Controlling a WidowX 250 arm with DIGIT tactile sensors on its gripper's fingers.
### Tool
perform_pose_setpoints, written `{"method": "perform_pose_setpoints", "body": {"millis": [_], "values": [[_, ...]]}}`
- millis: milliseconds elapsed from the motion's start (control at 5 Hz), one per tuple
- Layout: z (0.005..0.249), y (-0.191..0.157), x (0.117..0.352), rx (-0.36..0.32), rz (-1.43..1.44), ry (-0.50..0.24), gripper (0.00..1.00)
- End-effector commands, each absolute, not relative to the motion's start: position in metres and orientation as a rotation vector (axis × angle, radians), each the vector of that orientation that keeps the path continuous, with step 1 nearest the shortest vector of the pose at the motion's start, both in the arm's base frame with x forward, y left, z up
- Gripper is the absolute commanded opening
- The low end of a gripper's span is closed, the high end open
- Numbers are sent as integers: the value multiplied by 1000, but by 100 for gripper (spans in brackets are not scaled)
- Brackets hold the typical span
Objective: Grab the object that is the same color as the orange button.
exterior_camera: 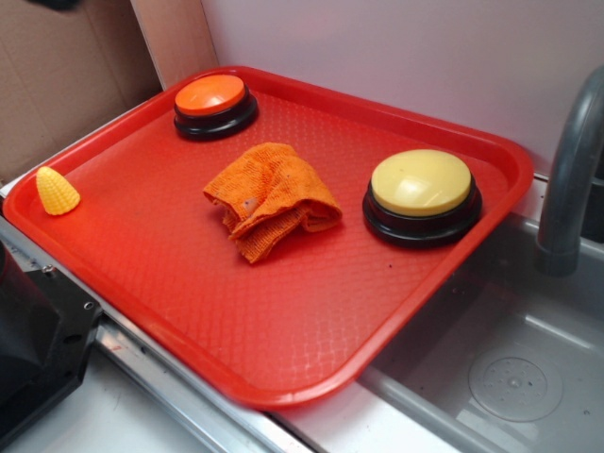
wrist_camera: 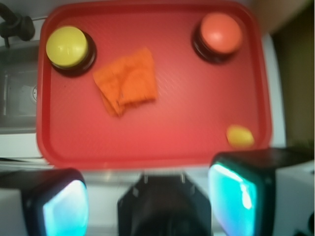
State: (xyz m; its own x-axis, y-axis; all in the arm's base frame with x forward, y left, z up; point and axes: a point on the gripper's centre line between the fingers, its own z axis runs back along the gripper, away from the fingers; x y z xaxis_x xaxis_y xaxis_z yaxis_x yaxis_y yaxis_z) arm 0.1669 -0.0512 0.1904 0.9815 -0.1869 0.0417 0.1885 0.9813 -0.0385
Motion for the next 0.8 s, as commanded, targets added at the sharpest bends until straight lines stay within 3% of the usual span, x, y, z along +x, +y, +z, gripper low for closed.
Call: {"method": "perform_pose_setpoints", "body": {"millis": [0, 200, 400, 600], "values": [[124, -74, 249, -147, -81, -28, 100], [95, -67, 262, -68, 171, 51, 100], [78, -52, 245, -56, 419, 82, 100], [58, -52, 247, -60, 406, 18, 100]]}}
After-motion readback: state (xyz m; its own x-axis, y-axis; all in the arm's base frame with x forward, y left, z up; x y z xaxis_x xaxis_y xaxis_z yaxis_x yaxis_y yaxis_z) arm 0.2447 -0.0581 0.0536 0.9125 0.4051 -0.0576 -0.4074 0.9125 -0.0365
